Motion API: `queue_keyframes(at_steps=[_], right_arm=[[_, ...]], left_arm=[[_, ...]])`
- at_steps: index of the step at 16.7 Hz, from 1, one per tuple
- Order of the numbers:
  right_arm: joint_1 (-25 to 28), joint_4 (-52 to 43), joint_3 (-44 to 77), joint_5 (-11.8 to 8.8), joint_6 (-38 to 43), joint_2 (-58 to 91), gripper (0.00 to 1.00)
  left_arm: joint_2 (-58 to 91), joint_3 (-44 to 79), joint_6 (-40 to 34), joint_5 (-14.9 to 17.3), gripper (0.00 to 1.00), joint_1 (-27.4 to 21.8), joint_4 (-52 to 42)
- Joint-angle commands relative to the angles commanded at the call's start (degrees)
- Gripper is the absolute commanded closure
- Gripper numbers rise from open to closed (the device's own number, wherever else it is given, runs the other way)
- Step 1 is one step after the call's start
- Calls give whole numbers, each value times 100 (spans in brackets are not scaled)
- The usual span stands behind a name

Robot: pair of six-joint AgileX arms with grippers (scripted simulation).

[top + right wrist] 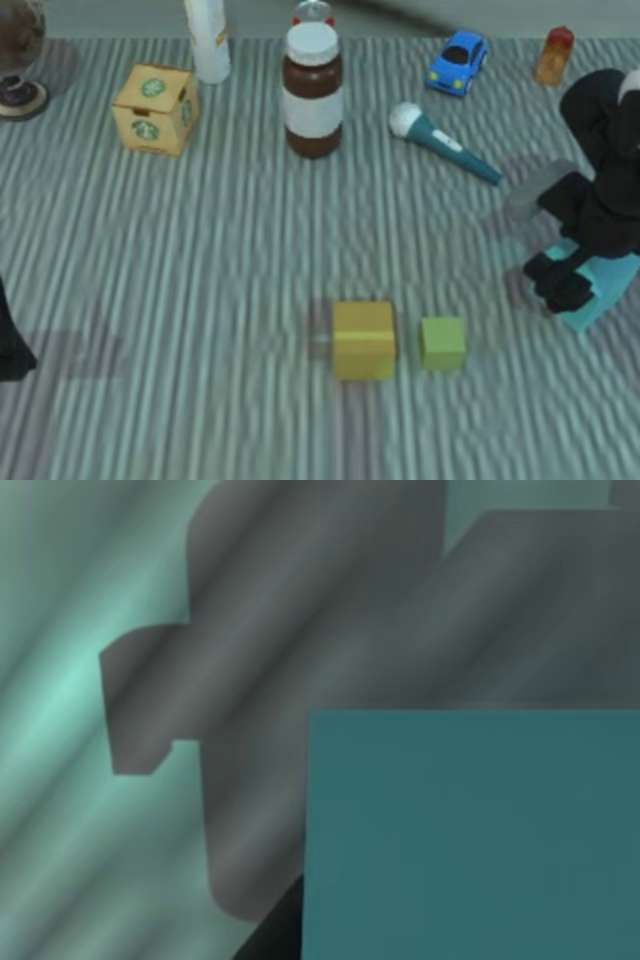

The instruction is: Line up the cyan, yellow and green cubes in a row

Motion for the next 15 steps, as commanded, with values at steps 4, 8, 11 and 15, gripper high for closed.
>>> queue_keyframes(at_steps=[4,8,11,15], right_arm=[[0,0,0,0,0,0,100],[0,0,0,0,0,0,100],[-10,-29,7,-13,17,-50,100],[21,-465,312,-19,-9,-201,100]], left_arm=[[0,0,0,0,0,0,0],[0,0,0,0,0,0,0],[0,0,0,0,0,0,0],[0,0,0,0,0,0,0]])
